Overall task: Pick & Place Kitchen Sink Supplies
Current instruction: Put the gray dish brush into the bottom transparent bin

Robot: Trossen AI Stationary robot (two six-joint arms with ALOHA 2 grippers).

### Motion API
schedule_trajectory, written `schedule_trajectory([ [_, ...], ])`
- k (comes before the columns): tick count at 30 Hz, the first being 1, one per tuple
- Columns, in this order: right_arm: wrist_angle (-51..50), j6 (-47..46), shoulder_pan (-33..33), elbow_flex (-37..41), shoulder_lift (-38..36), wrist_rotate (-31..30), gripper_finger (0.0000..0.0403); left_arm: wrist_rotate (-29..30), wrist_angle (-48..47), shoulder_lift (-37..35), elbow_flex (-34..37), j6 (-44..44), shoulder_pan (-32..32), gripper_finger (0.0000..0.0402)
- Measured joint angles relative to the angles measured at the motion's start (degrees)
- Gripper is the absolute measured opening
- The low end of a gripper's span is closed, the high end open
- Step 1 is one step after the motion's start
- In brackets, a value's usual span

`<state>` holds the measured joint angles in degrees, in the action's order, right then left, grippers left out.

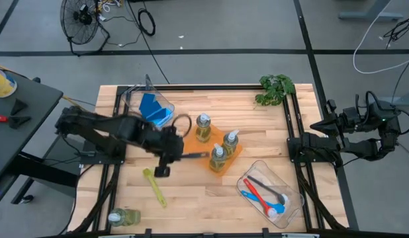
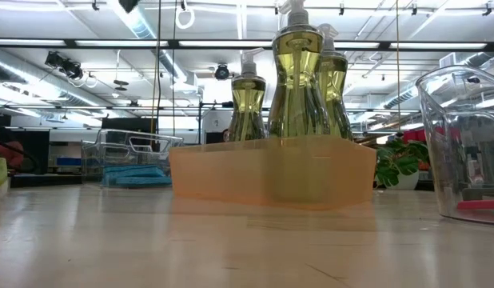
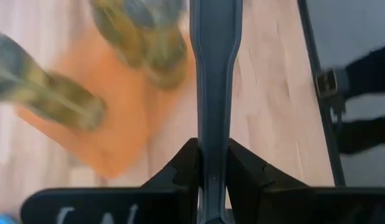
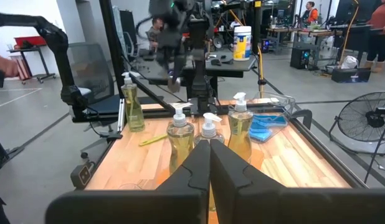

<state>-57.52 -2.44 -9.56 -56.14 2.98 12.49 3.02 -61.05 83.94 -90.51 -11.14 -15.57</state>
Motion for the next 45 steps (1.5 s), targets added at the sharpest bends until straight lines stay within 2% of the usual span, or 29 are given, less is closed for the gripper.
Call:
schedule_trajectory([
  [6, 0.0, 0.0, 0.0, 0.0, 0.0, 0.0, 0.0013, 0.0, 0.6, 0.0, -8.4, 4.8, 6.7, 0.006],
  [10, 0.0, 0.0, 0.0, 0.0, 0.0, -2.5, 0.0013, -0.4, 2.8, 0.0, -12.9, 5.1, 10.6, 0.006],
  [17, 0.9, 0.2, 0.0, 0.0, 0.0, -3.0, 0.0013, -2.4, 10.9, -0.1, -16.6, 5.8, 16.2, 0.006],
  [22, 7.1, -1.6, 0.0, 0.0, 0.3, -2.8, 0.0013, -6.1, 17.1, 0.3, -16.6, 3.8, 19.4, 0.0058],
  [30, 22.8, -3.3, 0.0, 0.0, 1.7, -5.7, 0.0013, -6.3, 24.0, 0.5, -16.6, -0.2, 22.9, 0.0062],
  [33, 26.9, -2.6, 0.0, 0.0, 3.9, -10.2, 0.0013, -6.3, 26.4, 0.5, -16.6, 0.1, 23.6, 0.0058],
  [37, 27.0, -2.6, 0.0, 0.0, 8.7, -18.8, 0.002, -7.5, 27.4, 1.5, -16.5, 0.4, 24.5, 0.0057],
  [40, 29.6, -2.7, 0.0, 0.1, 13.0, -20.7, 0.0035, -9.7, 28.2, 2.4, -16.6, 0.4, 24.8, 0.0062],
  [45, 36.5, -2.7, 0.0, 0.1, 20.5, -20.5, 0.0079, -12.4, 29.8, 4.6, -16.6, 2.8, 24.9, 0.0057],
])
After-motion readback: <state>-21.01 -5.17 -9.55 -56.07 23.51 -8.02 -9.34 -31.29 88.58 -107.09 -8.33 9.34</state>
